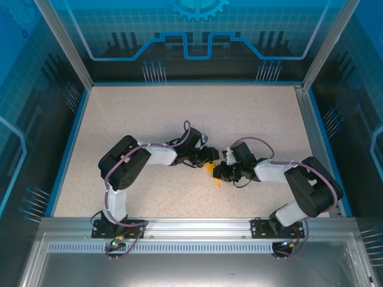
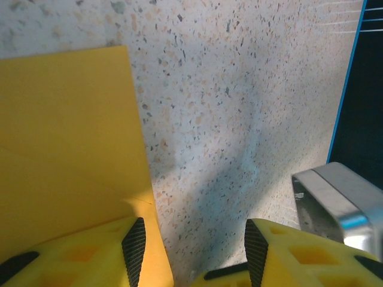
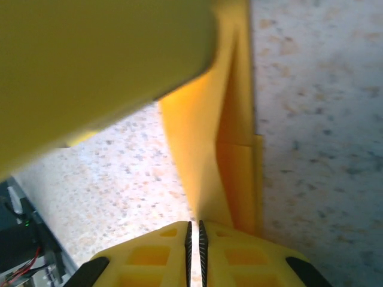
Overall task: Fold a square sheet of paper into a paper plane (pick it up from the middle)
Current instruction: Fold the wing for the fifth time at the center of the table.
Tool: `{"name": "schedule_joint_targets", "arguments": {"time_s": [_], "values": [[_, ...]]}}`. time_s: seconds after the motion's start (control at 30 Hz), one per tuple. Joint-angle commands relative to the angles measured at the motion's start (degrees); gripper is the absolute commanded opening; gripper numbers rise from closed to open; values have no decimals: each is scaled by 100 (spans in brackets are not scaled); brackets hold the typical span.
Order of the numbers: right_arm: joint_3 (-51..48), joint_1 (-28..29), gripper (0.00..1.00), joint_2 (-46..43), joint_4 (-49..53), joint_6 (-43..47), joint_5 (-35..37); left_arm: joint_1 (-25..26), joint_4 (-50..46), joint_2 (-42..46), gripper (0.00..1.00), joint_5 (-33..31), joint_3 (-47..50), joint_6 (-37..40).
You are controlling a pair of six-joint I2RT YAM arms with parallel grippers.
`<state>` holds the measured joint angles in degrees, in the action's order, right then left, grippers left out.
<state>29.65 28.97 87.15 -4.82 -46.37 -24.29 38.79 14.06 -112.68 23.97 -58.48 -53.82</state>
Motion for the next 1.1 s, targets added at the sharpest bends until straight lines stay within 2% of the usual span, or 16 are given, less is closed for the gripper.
{"name": "schedule_joint_targets", "arguments": {"time_s": [0.0,0.27,0.37,0.43,0.53,0.7,0.87,1.07], "values": [[-333,-135,12,144,191,-63,364,-12,-242,-90,52,126,-131,243],[-557,-199,9,381,261,-103,373,-143,-450,384,57,302,-474,754],[-529,-199,9,411,297,-116,382,-152,-601,700,57,118,-358,914],[-505,-201,9,429,312,-118,377,-159,-694,832,55,19,-200,921],[-478,-200,8,452,343,-127,378,-154,-462,919,46,-4,149,805],[-484,-203,8,460,330,-151,354,-44,-22,724,35,93,366,583],[-486,-199,7,460,367,-144,346,34,160,401,33,57,265,493],[-527,-201,7,459,436,-111,349,-40,-94,69,30,-452,170,711]]}}
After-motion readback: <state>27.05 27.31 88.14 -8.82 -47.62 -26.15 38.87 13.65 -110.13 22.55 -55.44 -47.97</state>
